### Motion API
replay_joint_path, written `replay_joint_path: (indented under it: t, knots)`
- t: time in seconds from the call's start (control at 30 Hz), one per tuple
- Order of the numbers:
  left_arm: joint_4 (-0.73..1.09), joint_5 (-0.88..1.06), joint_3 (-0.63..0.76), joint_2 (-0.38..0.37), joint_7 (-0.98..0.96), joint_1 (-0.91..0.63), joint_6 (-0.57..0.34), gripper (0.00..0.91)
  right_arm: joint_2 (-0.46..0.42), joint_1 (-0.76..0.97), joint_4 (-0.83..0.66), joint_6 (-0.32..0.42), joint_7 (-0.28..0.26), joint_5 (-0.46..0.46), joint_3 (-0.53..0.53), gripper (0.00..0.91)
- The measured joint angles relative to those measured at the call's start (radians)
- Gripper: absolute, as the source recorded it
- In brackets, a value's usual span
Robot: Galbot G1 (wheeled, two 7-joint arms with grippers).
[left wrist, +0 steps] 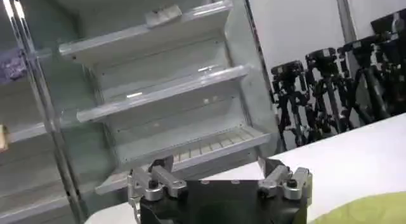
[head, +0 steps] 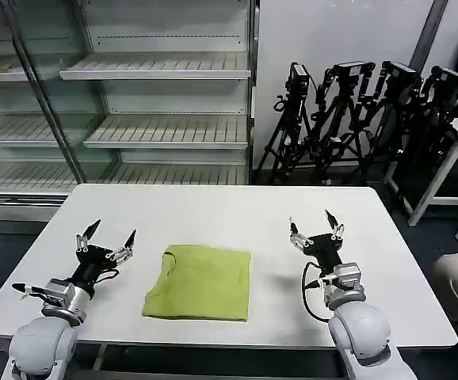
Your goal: Fold and organize the clothes.
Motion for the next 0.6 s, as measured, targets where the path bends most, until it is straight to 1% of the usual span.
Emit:
replay_joint_path:
  t: [0.2,0.6]
  knots:
    - [0.000,0.001,0.000,-0.004,0.006,0.005,-0.007,0.907,0.001,-0.005,0.010,0.002,-0.002,-0.003,0.003,0.907]
    - [-0.011,-0.003,-0.001,0.026,0.023,0.016,-0.040,0.907,0.003,-0.043,0.061,0.005,0.002,-0.014,0.015,0.907]
